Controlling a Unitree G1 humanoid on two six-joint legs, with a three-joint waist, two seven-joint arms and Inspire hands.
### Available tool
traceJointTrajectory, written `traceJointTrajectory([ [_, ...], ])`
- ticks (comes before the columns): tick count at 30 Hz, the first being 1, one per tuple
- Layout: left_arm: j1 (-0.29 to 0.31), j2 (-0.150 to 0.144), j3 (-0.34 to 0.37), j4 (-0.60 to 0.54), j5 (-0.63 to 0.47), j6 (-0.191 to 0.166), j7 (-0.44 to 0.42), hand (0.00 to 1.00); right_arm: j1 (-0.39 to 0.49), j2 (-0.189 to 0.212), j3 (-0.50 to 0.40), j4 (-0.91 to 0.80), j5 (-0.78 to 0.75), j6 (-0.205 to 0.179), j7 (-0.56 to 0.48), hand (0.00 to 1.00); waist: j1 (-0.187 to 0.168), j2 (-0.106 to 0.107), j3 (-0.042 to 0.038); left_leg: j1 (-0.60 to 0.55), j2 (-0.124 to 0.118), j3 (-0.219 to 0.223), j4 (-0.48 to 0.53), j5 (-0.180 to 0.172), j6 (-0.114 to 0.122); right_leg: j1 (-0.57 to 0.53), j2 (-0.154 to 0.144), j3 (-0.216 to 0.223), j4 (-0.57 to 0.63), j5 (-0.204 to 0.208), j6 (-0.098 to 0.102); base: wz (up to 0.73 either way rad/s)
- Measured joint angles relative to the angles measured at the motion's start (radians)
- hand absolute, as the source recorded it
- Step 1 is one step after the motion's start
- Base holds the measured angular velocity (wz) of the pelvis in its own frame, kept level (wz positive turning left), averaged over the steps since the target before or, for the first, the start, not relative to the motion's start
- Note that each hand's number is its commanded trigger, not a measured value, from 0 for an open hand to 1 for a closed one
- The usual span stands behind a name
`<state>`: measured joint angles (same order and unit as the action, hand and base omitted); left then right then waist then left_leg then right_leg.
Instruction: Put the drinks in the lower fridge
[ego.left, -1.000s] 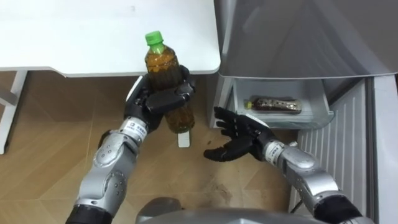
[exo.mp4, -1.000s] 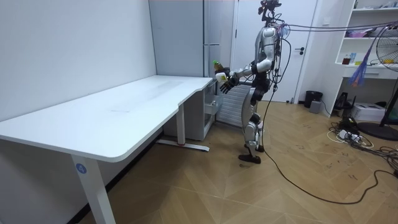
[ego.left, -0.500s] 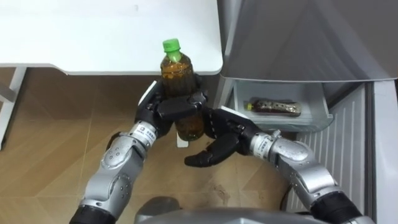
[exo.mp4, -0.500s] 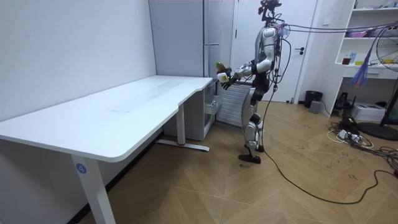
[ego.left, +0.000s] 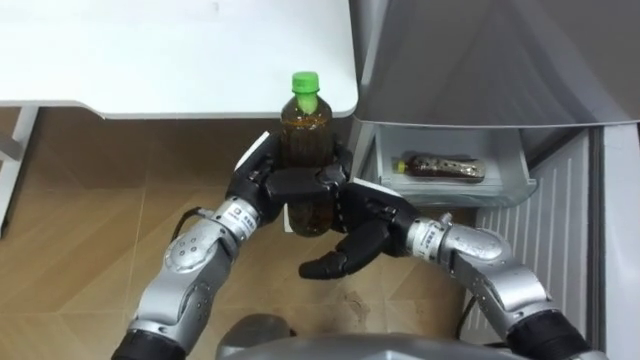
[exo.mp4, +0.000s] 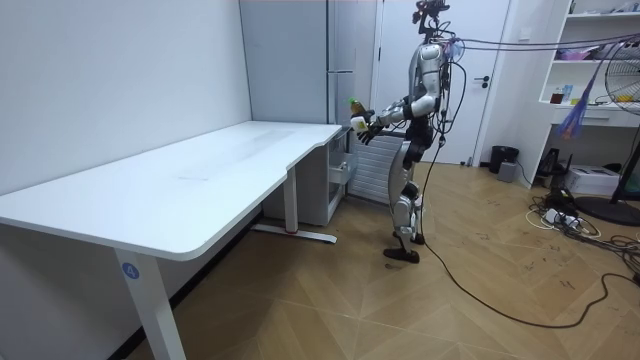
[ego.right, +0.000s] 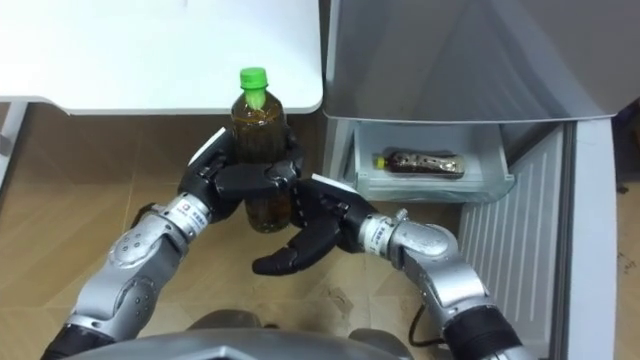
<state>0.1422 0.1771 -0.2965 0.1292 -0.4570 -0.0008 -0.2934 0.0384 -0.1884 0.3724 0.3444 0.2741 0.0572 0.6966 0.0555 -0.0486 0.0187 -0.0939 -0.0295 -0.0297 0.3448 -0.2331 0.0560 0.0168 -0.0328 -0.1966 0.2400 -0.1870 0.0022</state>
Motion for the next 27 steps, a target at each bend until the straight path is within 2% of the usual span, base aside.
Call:
traceJointTrajectory([
  [5,0.0,0.005,-0.014,-0.001,0.001,0.0,0.0,1.0,0.003,-0.005,0.0,0.001,0.009,0.006,0.005,0.0,-0.004,0.001,-0.0009,0.002,0.001,0.003,-0.002,0.0,0.0,-0.001,0.0,0.002,0.0,0.0,0.0,0.0],
  [9,0.0,0.025,-0.026,-0.006,-0.001,0.0,0.0,1.0,0.004,-0.007,0.011,0.005,0.022,0.009,0.005,0.0,-0.015,0.003,-0.0015,0.005,0.001,0.004,-0.002,0.0,0.0,0.002,0.0,0.005,0.0,0.0,0.0,0.0],
  [10,0.0,0.03,-0.027,-0.01,-0.001,0.0,0.0,1.0,0.004,-0.007,0.016,0.009,0.039,0.009,0.005,0.07,-0.02,0.003,-0.0014,0.005,0.001,0.004,-0.002,0.0,0.0,0.003,0.0,0.005,0.0,0.0,0.0,0.0],
  [11,0.0,0.034,-0.028,-0.012,-0.001,0.0,0.0,1.0,0.004,-0.007,0.018,0.011,0.045,0.009,0.005,0.19,-0.023,0.004,-0.0013,0.007,0.001,0.005,-0.003,0.0,0.0,0.003,0.0,0.005,0.0,0.0,0.0,-0.04],
  [12,0.0,0.034,-0.029,-0.013,-0.001,0.0,0.0,1.0,0.004,-0.008,0.019,0.011,0.047,0.009,0.005,0.53,-0.023,0.004,-0.0013,0.008,0.001,0.007,-0.004,0.0,0.0,0.004,0.0,0.005,0.0,0.0,0.0,-0.08],
  [13,0.0,0.035,-0.031,-0.013,-0.001,0.0,0.0,1.0,0.004,-0.01,0.02,0.012,0.05,0.009,0.005,0.53,-0.024,0.006,-0.0009,0.011,0.001,0.011,-0.007,0.0,0.0,0.005,0.0,0.008,0.0,0.0,0.0,-0.09],
  [14,0.0,0.036,-0.033,-0.013,-0.001,0.0,0.0,1.0,0.004,-0.011,0.022,0.016,0.058,0.009,0.005,0.85,-0.025,0.008,-0.0005,0.014,0.002,0.013,-0.008,0.0,0.0,0.006,0.0,0.009,0.0,0.0,0.0,-0.07],
  [16,0.0,0.037,-0.04,-0.013,-0.001,0.0,0.0,1.0,0.004,-0.015,0.025,0.027,0.082,0.009,0.005,0.99,-0.029,0.011,-0.0008,0.017,0.002,0.013,-0.009,0.0,0.0,0.01,0.0,0.009,0.0,0.0,0.0,0.0],
  [22,0.0,0.044,-0.071,-0.022,0.001,0.0,-0.022,1.0,0.009,-0.031,0.036,0.037,0.148,0.032,-0.013,1.0,-0.024,0.018,-0.0007,0.02,0.002,0.014,-0.012,0.0,0.0,0.012,0.001,0.019,0.0,0.0,0.0,-0.02],
  [27,0.0,0.053,-0.087,-0.033,-0.001,0.0,-0.066,1.0,0.014,-0.038,0.05,0.036,0.166,0.032,-0.026,1.0,-0.023,0.017,-0.0014,0.021,0.001,0.015,-0.012,0.0,0.0,0.012,0.0,0.019,0.0,0.0,0.0,0.0],
])
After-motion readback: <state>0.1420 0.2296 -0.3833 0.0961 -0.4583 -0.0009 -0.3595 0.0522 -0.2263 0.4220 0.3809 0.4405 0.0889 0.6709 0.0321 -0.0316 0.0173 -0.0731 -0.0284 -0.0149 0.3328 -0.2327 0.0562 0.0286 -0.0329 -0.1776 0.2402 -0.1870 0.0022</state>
